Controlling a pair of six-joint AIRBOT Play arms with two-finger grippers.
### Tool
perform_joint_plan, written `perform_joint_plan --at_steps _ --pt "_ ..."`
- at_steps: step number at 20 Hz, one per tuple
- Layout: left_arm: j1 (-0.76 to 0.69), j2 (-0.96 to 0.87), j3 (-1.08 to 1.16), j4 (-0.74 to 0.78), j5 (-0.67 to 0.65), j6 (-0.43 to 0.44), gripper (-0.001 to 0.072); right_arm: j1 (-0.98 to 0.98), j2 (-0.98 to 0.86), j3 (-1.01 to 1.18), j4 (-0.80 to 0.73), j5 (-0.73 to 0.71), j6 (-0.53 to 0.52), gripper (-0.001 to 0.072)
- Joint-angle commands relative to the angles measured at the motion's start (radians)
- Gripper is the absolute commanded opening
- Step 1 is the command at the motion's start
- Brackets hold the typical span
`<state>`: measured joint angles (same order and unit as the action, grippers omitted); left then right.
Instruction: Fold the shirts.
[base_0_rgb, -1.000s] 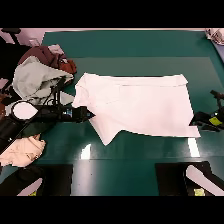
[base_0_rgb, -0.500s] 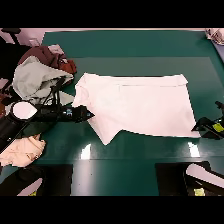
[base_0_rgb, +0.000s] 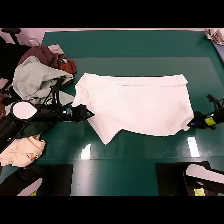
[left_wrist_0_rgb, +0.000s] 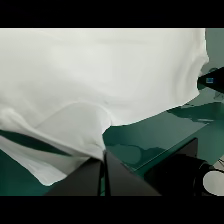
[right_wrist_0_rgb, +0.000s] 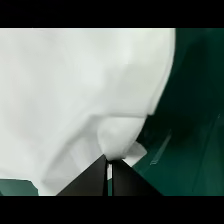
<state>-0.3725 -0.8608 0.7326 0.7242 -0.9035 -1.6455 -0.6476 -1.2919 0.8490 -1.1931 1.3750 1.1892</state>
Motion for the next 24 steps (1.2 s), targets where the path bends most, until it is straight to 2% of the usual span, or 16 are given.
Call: perform_joint_plan --at_steps 1,7,9,12,15,16,17,19,20,22,24 --pt "0.001 0.005 0.002 -0.035 0.005 -0.008 0.0026 0.022 0.069 0.077 0.013 0.069 0.011 0.0016" --pt "0.001 0.012 0.003 -0.096 0.005 -0.022 0.0026 0.054 0.218 0.129 0.013 0.126 0.098 0.0011" --pt "0.0 0.012 0.005 -0.138 0.003 0.013 0.0026 0.076 0.257 0.129 -0.007 0.122 0.121 0.0011" --pt "0.001 0.012 0.035 -0.094 0.054 -0.006 0.0026 0.092 0.303 0.13 -0.065 0.115 0.146 0.0011" --pt "0.0 0.024 0.061 -0.083 0.051 -0.026 0.0026 0.092 0.333 0.13 -0.054 0.121 0.157 0.001" --pt "0.0 0.059 0.061 -0.051 0.053 -0.045 0.0025 0.093 0.348 0.13 -0.055 0.121 0.157 0.001" --pt "0.0 0.112 0.061 0.036 0.053 -0.108 0.0025 0.092 0.362 0.13 -0.056 0.121 0.157 0.001" --pt "0.0 0.218 0.061 0.296 0.003 -0.319 0.0025 0.092 0.377 0.13 -0.055 0.116 0.166 0.001" --pt "0.0 0.253 0.06 0.377 -0.047 -0.393 0.0024 0.093 0.377 0.131 -0.053 0.118 0.171 0.001" --pt "0.0 0.267 0.056 0.373 -0.113 -0.395 0.0025 0.093 0.377 0.14 -0.022 0.11 0.18 0.001" --pt "0.0 0.267 0.021 0.344 -0.04 -0.396 0.0025 0.092 0.377 0.182 0.027 0.058 0.187 0.001"
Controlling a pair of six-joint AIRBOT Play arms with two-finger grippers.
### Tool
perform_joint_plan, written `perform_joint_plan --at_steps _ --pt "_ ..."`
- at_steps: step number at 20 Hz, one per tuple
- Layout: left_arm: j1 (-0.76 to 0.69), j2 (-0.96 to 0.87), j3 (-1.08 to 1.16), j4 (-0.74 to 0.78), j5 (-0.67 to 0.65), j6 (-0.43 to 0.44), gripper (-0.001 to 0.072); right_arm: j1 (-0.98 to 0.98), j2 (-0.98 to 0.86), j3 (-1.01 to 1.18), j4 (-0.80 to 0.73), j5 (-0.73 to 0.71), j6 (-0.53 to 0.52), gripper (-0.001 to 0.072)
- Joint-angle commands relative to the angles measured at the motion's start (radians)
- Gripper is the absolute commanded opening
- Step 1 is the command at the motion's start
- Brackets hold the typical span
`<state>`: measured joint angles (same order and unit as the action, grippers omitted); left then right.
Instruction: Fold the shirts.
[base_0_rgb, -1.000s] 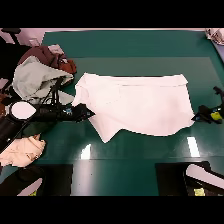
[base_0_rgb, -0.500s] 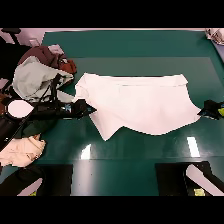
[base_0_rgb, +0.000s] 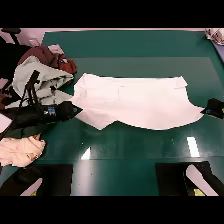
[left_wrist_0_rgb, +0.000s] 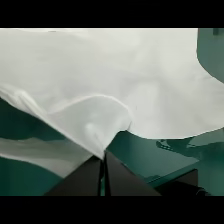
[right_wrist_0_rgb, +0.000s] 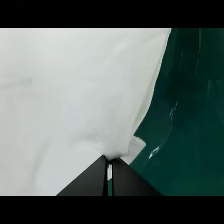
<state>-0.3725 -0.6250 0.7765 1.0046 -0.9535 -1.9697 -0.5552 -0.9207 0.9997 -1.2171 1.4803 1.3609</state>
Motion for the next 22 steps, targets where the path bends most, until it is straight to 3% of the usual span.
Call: perform_joint_plan --at_steps 1,6,10,15,22 --pt "0.0 0.031 -0.045 0.067 0.077 -0.072 0.0025 0.0 0.005 0.064 0.05 -0.079 0.032 0.001" --pt "0.001 -0.105 -0.075 0.071 0.326 -0.086 0.0025 0.02 -0.135 0.229 0.133 -0.135 0.048 0.001" --pt "0.006 -0.274 -0.03 0.061 0.535 -0.063 0.0025 0.118 -0.283 0.35 0.098 -0.174 0.05 0.001" --pt "0.094 -0.493 0.209 0.063 0.503 0.043 0.0025 0.156 -0.452 0.459 0.061 -0.184 0.053 0.001" --pt "0.156 -0.629 0.269 0.062 0.498 0.071 0.0026 0.117 -0.565 0.483 0.063 -0.188 0.052 0.0011"
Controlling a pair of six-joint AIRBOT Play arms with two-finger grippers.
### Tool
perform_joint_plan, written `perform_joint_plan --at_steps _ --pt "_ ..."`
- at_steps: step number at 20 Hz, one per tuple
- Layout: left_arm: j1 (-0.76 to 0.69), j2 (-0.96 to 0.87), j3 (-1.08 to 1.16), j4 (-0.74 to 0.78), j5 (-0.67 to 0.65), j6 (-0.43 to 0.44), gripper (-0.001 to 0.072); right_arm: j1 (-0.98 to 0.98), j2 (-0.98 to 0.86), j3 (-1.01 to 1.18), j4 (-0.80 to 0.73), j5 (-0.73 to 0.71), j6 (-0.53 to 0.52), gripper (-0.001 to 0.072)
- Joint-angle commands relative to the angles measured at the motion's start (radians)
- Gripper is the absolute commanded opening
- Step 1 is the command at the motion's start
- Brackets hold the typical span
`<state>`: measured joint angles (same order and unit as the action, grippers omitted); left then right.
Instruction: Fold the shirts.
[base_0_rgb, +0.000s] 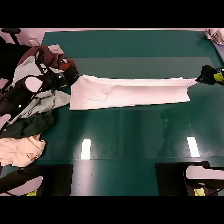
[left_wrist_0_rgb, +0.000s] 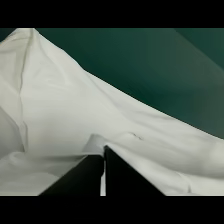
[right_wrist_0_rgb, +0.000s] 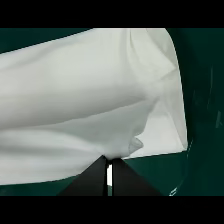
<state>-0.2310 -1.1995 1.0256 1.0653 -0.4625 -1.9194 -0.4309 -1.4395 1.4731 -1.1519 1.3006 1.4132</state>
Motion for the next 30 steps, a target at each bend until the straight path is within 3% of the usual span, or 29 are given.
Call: perform_joint_plan --at_steps 1,6,17,18,19,22,24,25,27,28,30 --pt "0.014 -0.074 0.02 -0.001 0.018 0.021 0.0027 -0.005 -0.06 0.01 -0.001 -0.017 0.0 0.0011" --pt "0.014 -0.168 0.046 -0.011 0.105 0.04 0.0027 0.04 -0.126 0.01 -0.004 -0.087 -0.016 0.0011" --pt "0.014 -0.328 0.175 -0.011 0.124 0.088 0.0033 0.126 -0.251 0.01 -0.003 -0.319 -0.018 0.0018" --pt "0.014 -0.328 0.175 -0.011 0.126 0.092 0.0202 0.126 -0.254 0.01 -0.002 -0.337 -0.018 0.0025" --pt "0.015 -0.328 0.175 -0.011 0.122 0.092 0.0375 0.126 -0.253 0.011 -0.004 -0.35 -0.018 0.0095" --pt "0.015 -0.328 0.183 -0.01 0.121 0.099 0.0403 0.096 -0.253 0.066 -0.075 -0.279 -0.017 0.0282" --pt "0.015 -0.327 0.232 -0.01 0.063 0.175 0.0403 0.073 -0.253 0.126 -0.169 -0.182 -0.01 0.0557" --pt "0.015 -0.327 0.273 -0.008 0.014 0.225 0.0402 0.054 -0.252 0.147 -0.184 -0.14 0.008 0.0622" --pt "0.013 -0.327 0.372 -0.002 -0.098 0.324 0.0401 0.005 -0.24 0.145 -0.124 -0.112 0.019 0.0625" --pt "0.013 -0.328 0.42 0.009 -0.164 0.359 0.0401 -0.022 -0.235 0.13 -0.069 -0.121 0.019 0.07" --pt "0.013 -0.332 0.491 0.037 -0.284 0.384 0.04 -0.084 -0.244 0.105 0.065 -0.134 -0.023 0.0711"
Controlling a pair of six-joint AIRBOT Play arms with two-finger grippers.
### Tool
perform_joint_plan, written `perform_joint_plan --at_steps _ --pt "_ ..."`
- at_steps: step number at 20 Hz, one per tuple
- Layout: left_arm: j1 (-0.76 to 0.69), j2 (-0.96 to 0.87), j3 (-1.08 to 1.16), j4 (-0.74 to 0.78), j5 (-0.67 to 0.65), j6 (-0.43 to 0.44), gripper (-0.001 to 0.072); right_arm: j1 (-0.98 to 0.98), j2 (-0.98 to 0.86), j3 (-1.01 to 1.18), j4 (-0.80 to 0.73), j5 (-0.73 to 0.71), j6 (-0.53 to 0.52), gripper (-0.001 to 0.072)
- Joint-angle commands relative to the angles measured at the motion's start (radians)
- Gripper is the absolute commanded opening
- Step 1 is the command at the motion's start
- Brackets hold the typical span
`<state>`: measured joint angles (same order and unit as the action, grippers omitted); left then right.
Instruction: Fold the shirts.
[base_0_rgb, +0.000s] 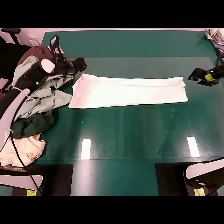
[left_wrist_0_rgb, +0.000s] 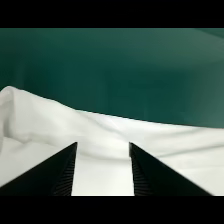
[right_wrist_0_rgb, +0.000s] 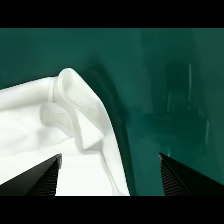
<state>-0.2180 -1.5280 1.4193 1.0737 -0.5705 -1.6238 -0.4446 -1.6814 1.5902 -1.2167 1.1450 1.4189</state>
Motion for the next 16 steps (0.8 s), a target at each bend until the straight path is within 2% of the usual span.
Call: perform_joint_plan --at_steps 1,3,6,9,16 --pt "0.0 -0.01 0.121 0.033 -0.227 0.09 0.0399 -0.1 -0.02 -0.014 0.204 0.031 -0.062 0.071" --pt "-0.003 -0.04 0.158 0.034 -0.325 0.137 0.031 -0.15 -0.086 0.013 0.322 0.104 -0.12 0.0711" --pt "-0.042 -0.098 0.186 0.045 -0.406 0.196 0.0311 -0.195 -0.207 0.091 0.406 0.235 -0.155 0.071" --pt "-0.094 -0.14 0.189 0.056 -0.401 0.218 0.0311 -0.213 -0.305 0.153 0.533 0.309 -0.211 0.0711" --pt "-0.137 -0.177 0.189 0.072 -0.347 0.218 0.031 -0.129 -0.407 0.204 0.534 0.343 -0.238 0.071"
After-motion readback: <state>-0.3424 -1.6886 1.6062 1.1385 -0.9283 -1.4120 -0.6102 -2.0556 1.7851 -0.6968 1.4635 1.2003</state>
